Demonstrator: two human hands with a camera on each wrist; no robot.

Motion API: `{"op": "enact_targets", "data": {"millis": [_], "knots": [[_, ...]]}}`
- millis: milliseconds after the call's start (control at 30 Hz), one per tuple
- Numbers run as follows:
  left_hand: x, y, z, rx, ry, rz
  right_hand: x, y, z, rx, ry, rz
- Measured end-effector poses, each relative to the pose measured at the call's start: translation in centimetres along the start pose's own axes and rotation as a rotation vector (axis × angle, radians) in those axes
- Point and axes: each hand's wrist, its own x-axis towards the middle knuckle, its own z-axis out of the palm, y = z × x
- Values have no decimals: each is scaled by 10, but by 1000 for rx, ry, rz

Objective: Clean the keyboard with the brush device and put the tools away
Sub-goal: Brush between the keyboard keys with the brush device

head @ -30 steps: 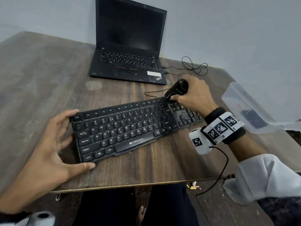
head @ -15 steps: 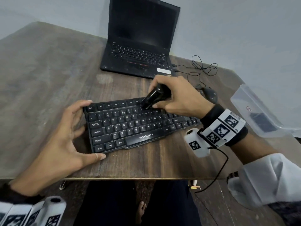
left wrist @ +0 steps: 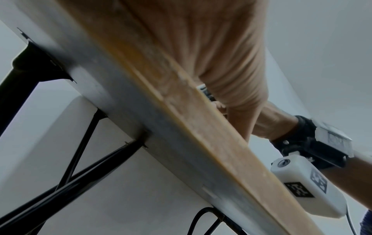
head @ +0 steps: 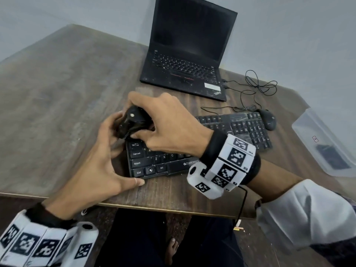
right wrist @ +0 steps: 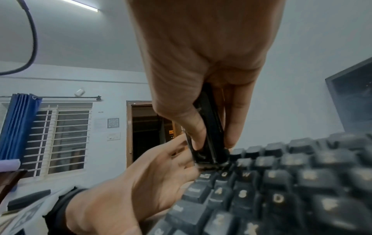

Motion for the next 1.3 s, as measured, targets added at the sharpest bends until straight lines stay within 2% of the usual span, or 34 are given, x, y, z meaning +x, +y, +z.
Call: {"op": "enact_targets", "data": {"millis": [100, 233, 467, 567, 667, 867, 1000, 1167, 1300], "knots": [[-1, -2, 0, 1, -5, -5, -17, 23, -21, -19, -26, 81], [-1, -4, -2, 6, -9, -19, -58, 75, -53, -104, -55, 313], [-1, -4, -2, 17, -10, -33, -118, 150, -91, -148, 65, 633], [-2, -2, -1, 29, -9, -39, -124, 165, -99, -143, 106, 681], [-2, -1, -2, 36, -13, -32, -106, 155, -97, -79, 69, 616], [-2, 1, -2, 33, -26, -23, -29, 84, -61, 48, -56, 303], [-3, 2, -1, 36, -32, -19, 15, 44, -36, 66, -103, 159], [-1, 1, -1, 22, -19, -7, 44, 16, -18, 27, -106, 88], [-1, 3, -1, -2, -19, 26, 37, 5, -18, 15, -63, 53]]}}
